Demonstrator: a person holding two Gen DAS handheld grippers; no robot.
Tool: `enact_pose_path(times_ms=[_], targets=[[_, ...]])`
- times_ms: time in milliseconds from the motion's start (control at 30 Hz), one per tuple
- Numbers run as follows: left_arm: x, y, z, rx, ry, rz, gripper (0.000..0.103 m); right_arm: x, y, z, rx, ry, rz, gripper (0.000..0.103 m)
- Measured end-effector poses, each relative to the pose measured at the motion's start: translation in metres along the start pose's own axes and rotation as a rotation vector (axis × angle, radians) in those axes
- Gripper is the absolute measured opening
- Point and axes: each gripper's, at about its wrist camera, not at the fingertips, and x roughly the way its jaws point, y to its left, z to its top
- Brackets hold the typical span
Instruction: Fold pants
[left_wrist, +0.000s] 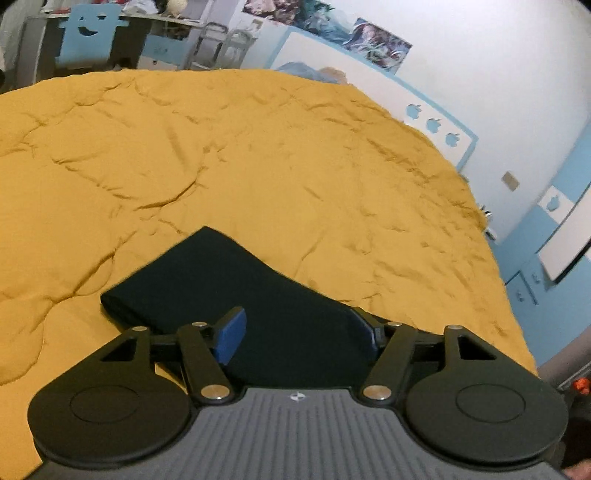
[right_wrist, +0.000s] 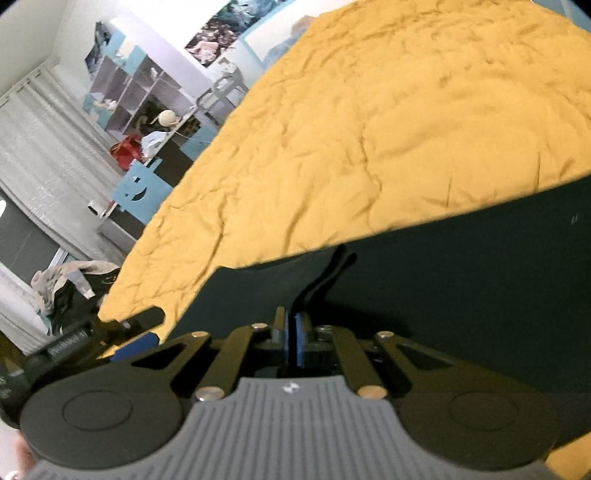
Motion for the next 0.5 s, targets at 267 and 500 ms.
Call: enact_pose_path(times_ms=[267, 500], targets=[[-0.005, 0.000, 0.005, -0.045, 0.043, -0.018, 0.074, -0.084, -0.017, 0.048, -0.028, -0.088, -0.017, 0.000], [0.013, -0.010, 0.000, 0.005, 0.090, -0.039, 0.074, -0.153, -0.084, 0.071, 0.034, -0.140, -0.127, 0.000]])
